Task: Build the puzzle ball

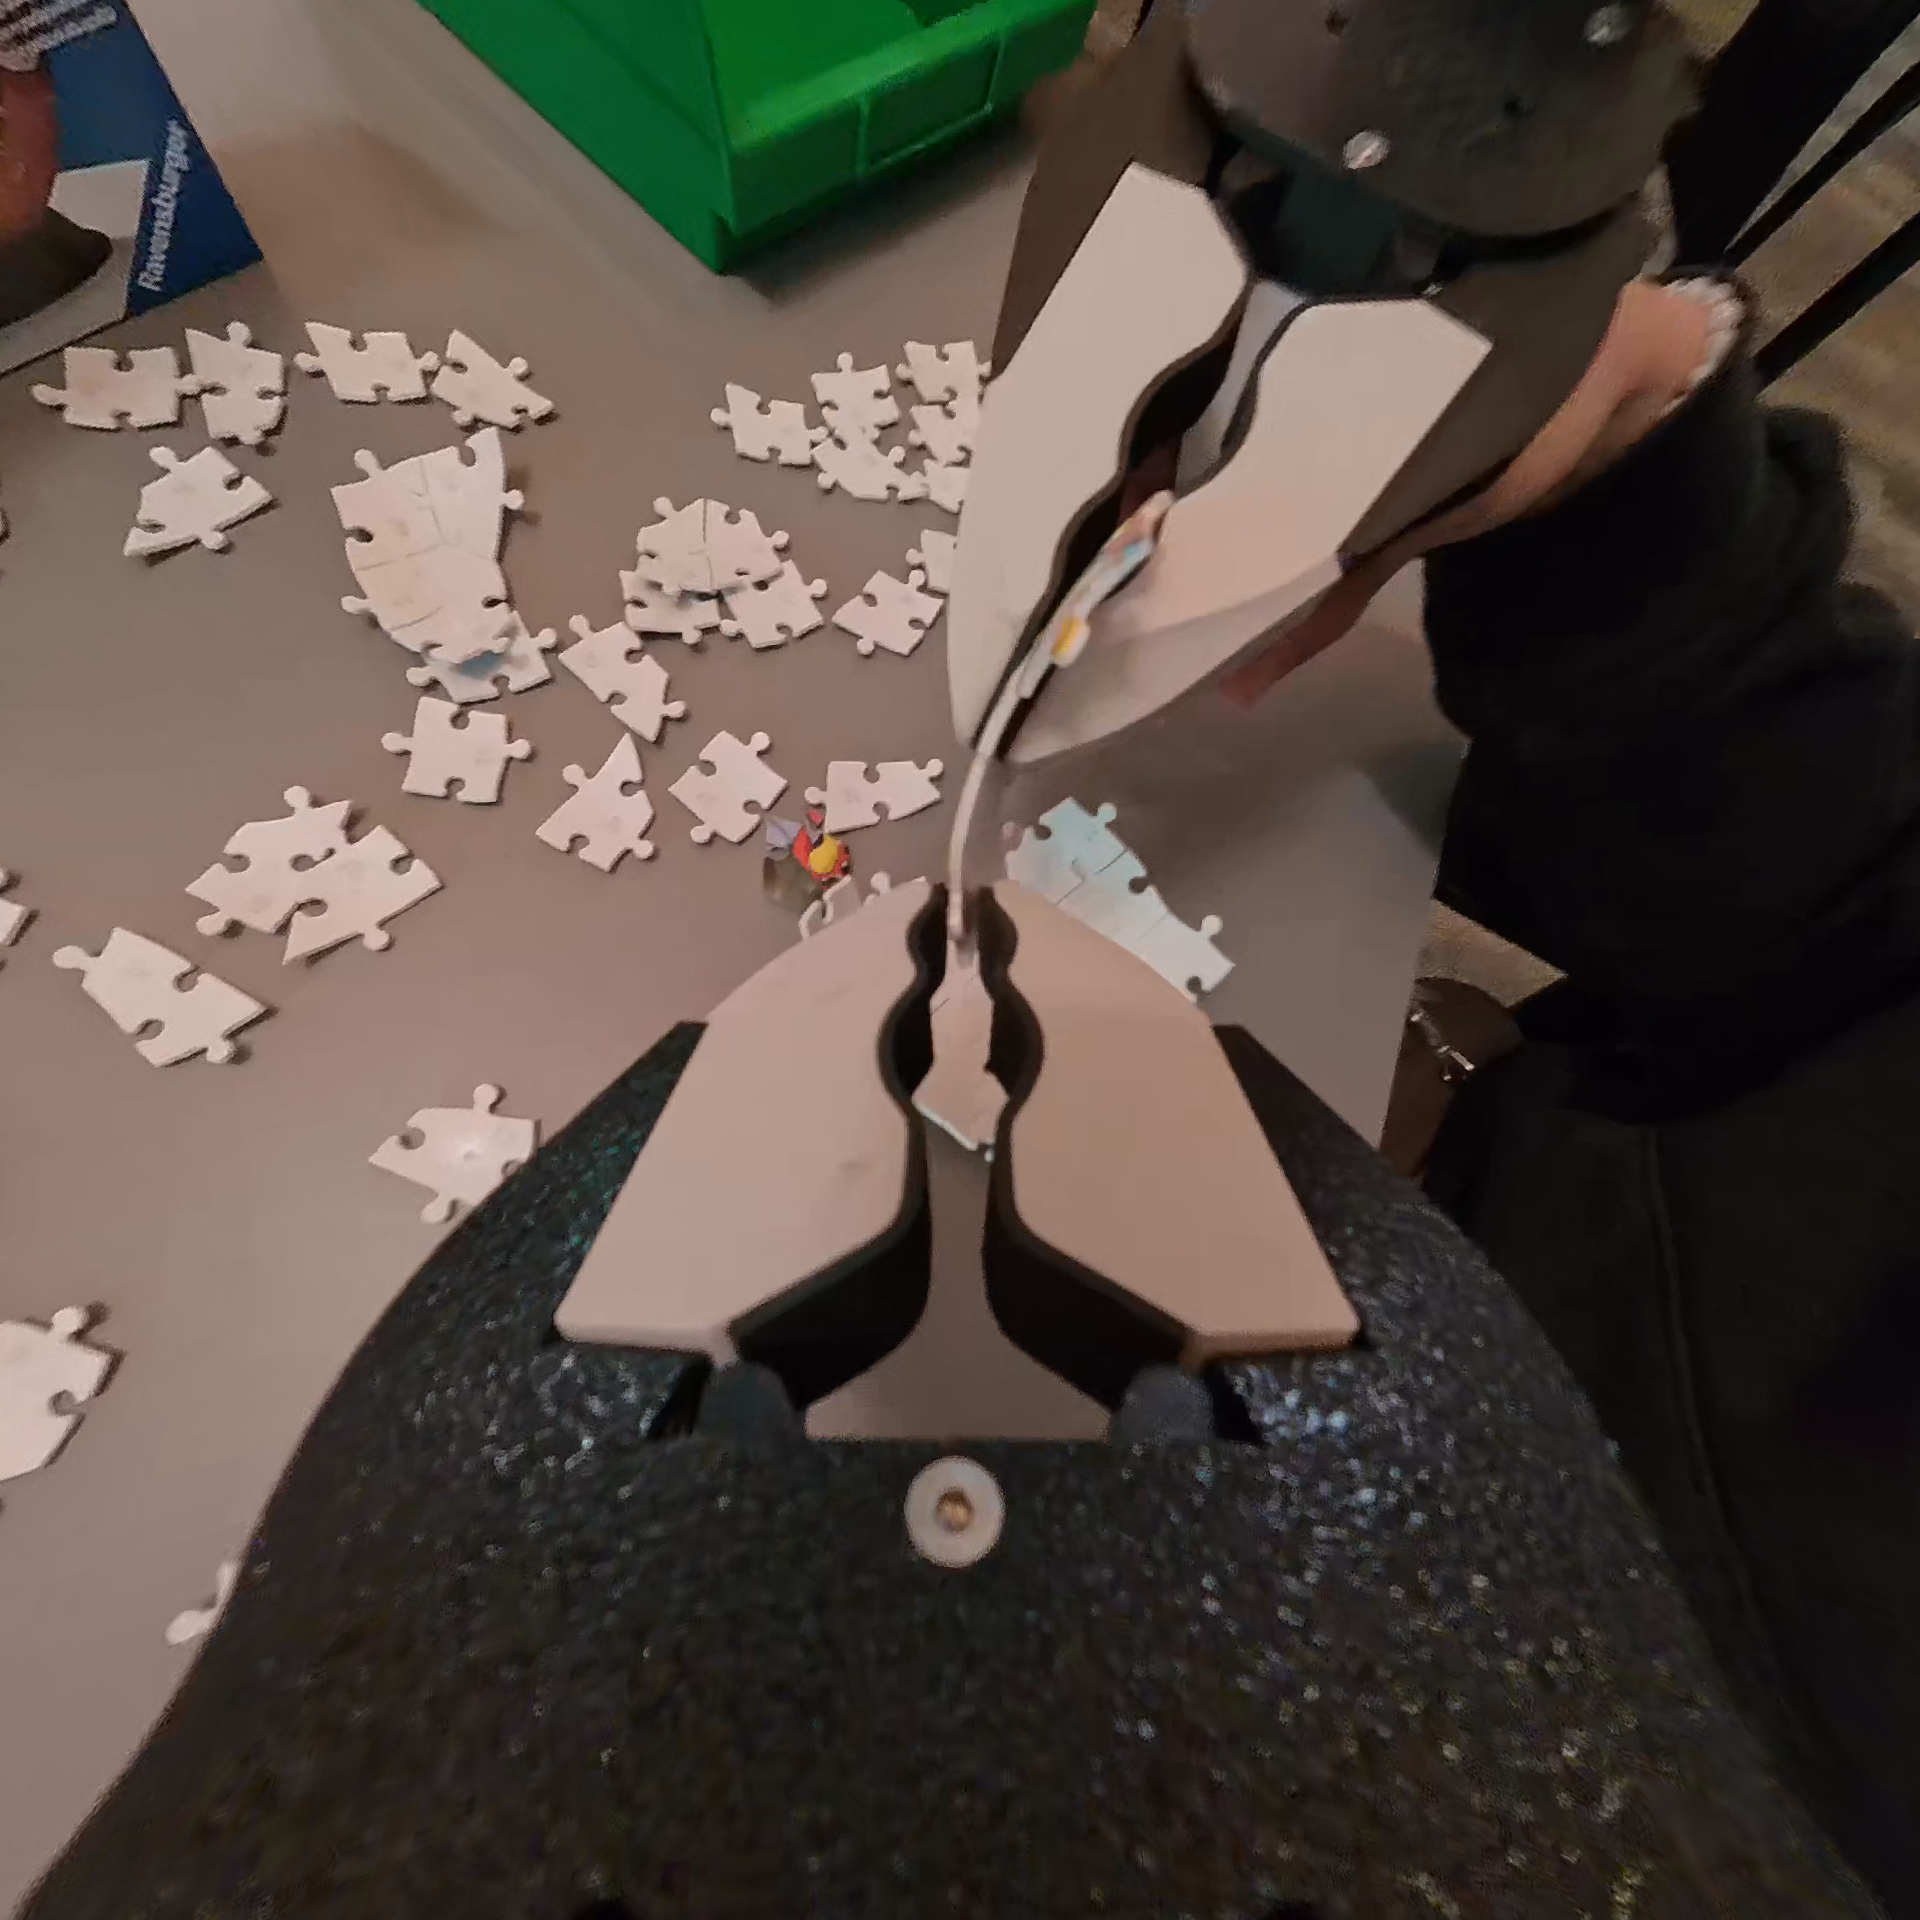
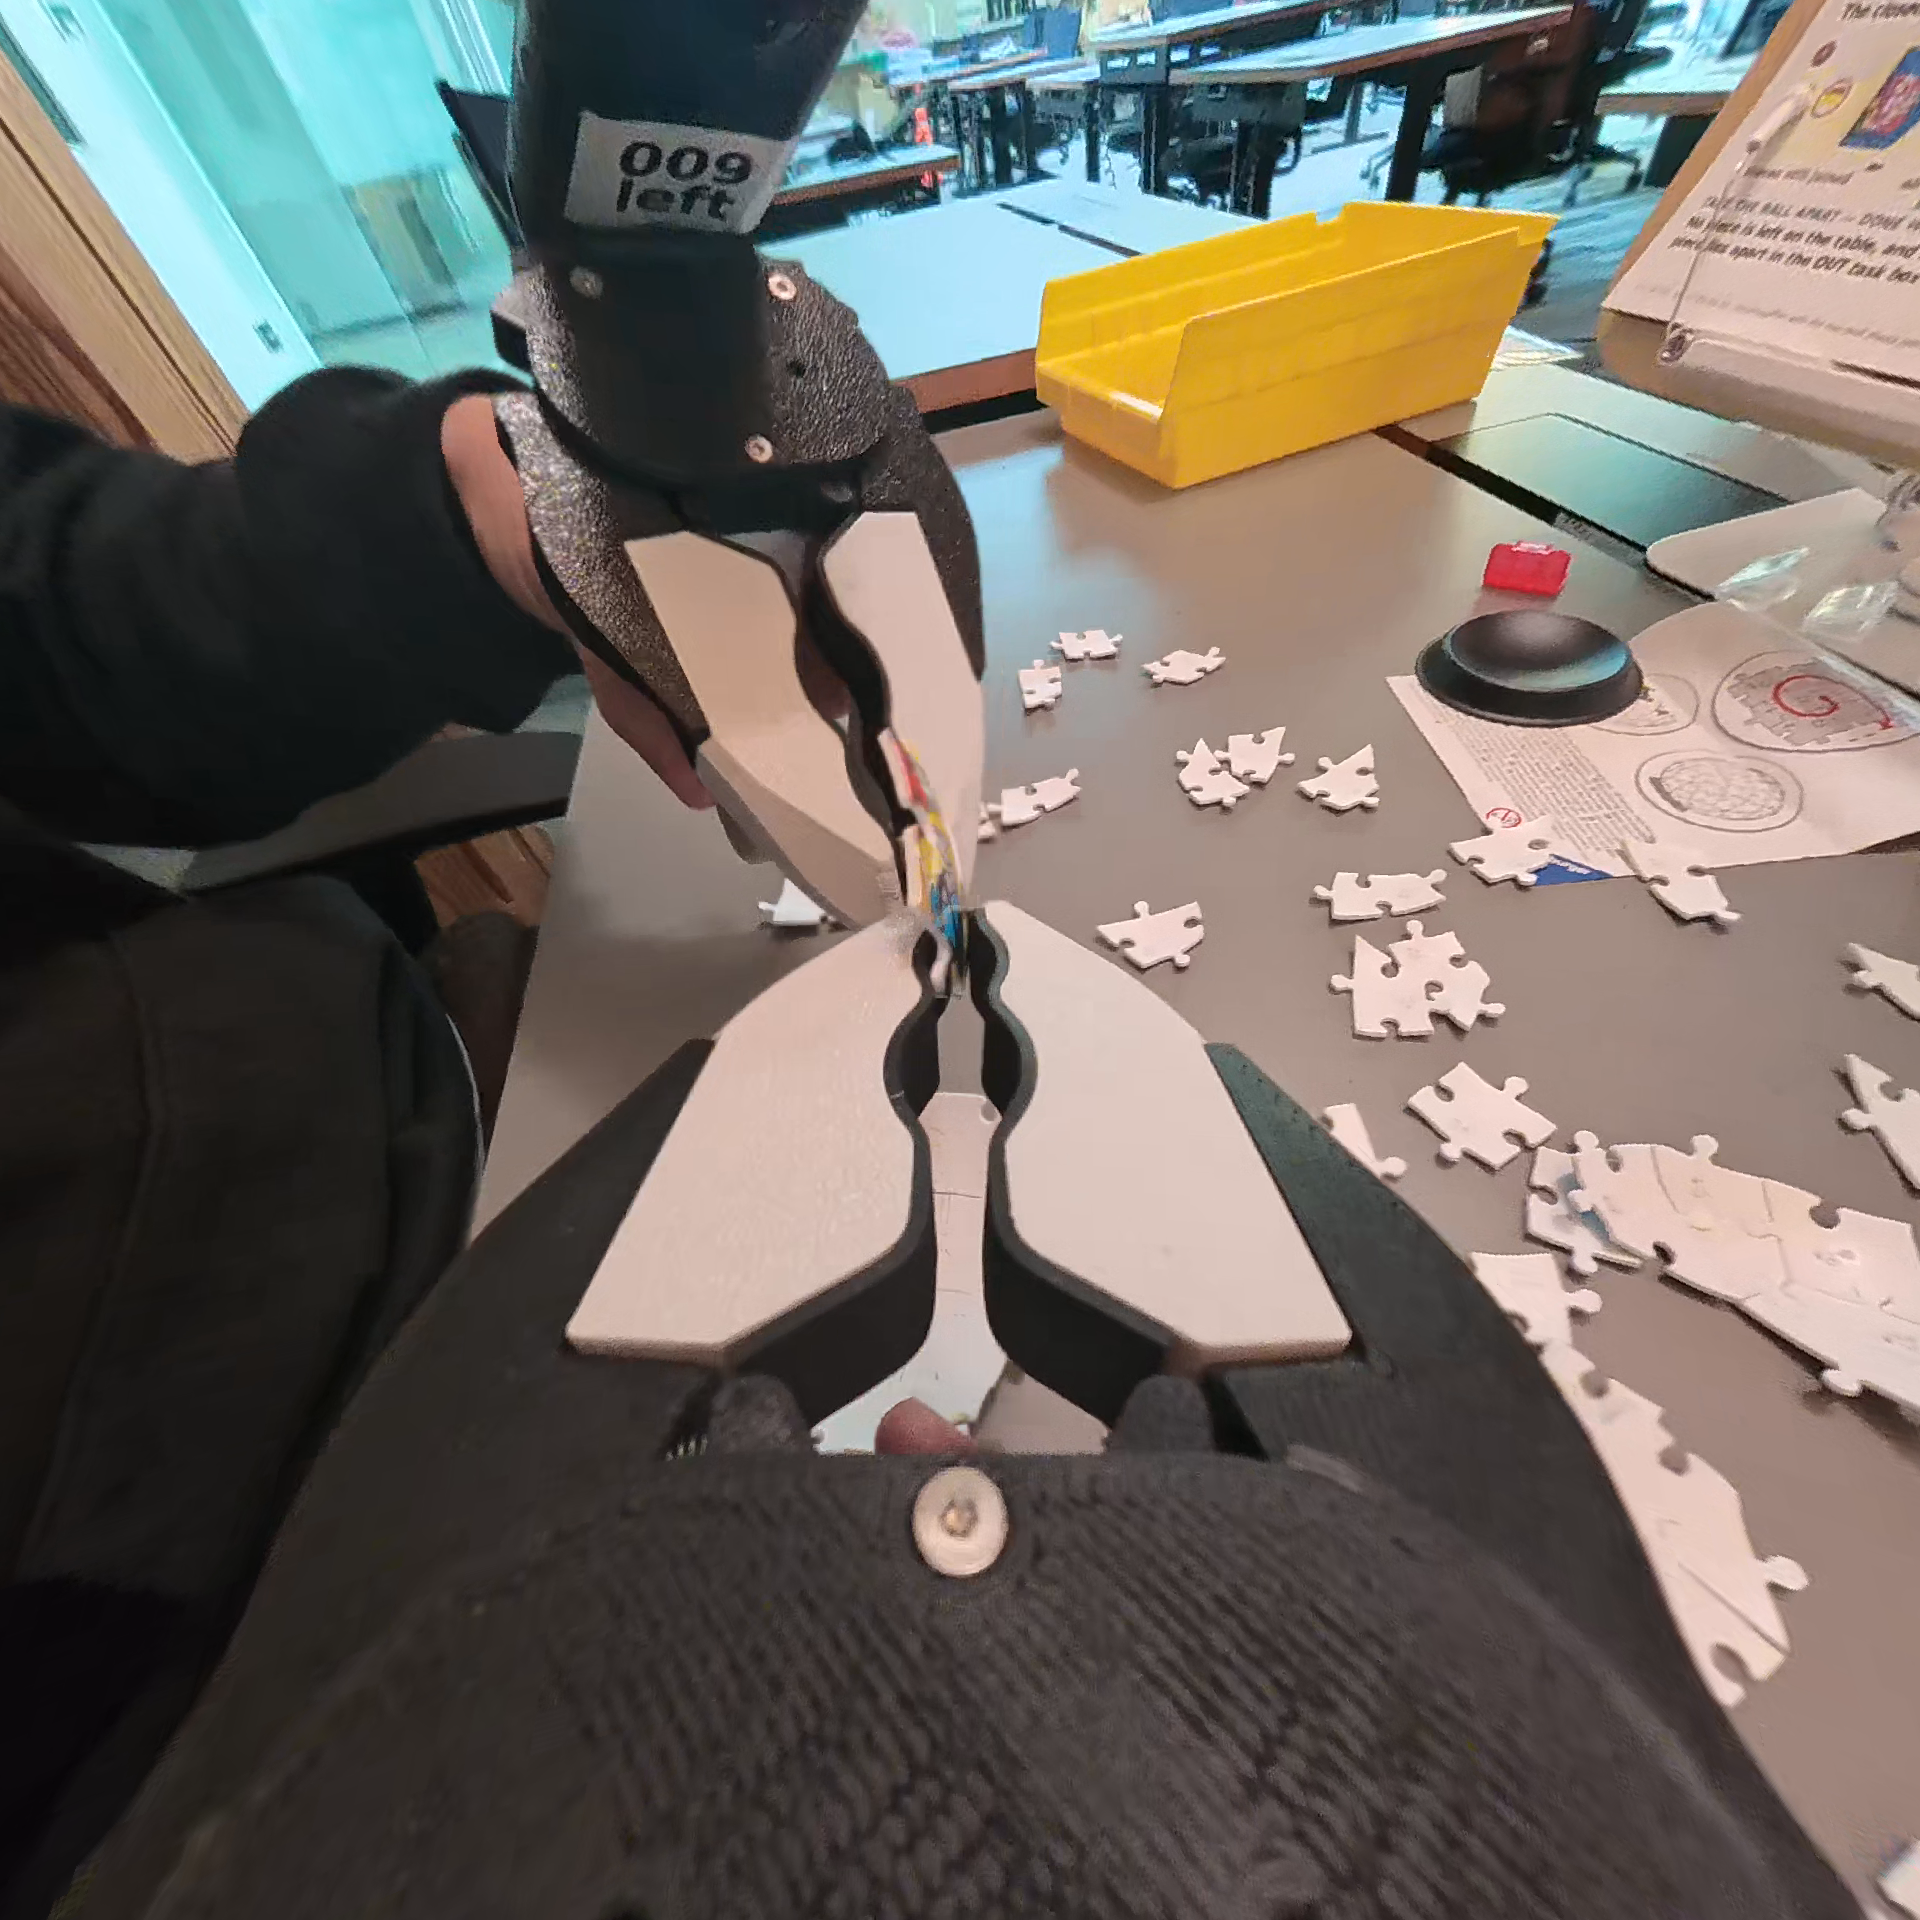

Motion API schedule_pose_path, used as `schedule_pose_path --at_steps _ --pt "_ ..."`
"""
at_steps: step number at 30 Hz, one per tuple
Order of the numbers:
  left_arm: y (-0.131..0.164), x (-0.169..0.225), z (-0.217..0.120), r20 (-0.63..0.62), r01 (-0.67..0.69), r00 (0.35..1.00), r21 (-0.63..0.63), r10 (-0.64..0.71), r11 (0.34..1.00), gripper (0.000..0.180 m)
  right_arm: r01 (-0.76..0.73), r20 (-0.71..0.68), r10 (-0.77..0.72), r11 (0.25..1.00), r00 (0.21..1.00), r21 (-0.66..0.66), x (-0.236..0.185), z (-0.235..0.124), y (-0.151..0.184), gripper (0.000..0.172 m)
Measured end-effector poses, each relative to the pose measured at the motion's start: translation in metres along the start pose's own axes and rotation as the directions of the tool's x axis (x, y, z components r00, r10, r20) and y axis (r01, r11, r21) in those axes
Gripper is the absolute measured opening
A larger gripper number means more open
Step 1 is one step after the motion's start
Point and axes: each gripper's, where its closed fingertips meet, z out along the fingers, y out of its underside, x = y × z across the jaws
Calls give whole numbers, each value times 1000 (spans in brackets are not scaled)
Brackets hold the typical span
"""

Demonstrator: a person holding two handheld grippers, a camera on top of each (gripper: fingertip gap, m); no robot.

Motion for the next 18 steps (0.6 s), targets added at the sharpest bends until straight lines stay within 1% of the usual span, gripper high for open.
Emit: schedule_pose_path --at_steps 3,4,6,9,11,13,16,18 --pt "-1 -1 0 2 11 1000 11 -11 1000 2 -20 7 20 1000 1000 14 1 0 0 3" --pt "-2 -2 0 2 32 999 15 -32 999 2 -18 -5 18 1000 1000 19 2 0 -1 3" --pt "-6 -4 0 -33 122 992 46 -120 992 2 -17 -22 17 1000 1000 25 4 -2 -3 3" --pt "-4 -5 5 -77 225 972 59 -220 973 2 66 -66 -68 997 996 -28 8 0 2 3" --pt "-1 -5 8 -90 239 968 54 -234 969 2 127 -81 -131 990 988 -53 8 1 5 3" --pt "0 -4 7 -80 196 978 52 -192 979 2 97 -57 -99 995 993 -39 6 0 5 3" --pt "-2 -2 4 -20 24 1000 51 -23 998 2 -74 37 73 997 997 38 4 -2 2 3" --pt "-1 -3 3 15 -8 1000 15 8 1000 2 -148 73 143 987 987 62 5 -1 2 3"
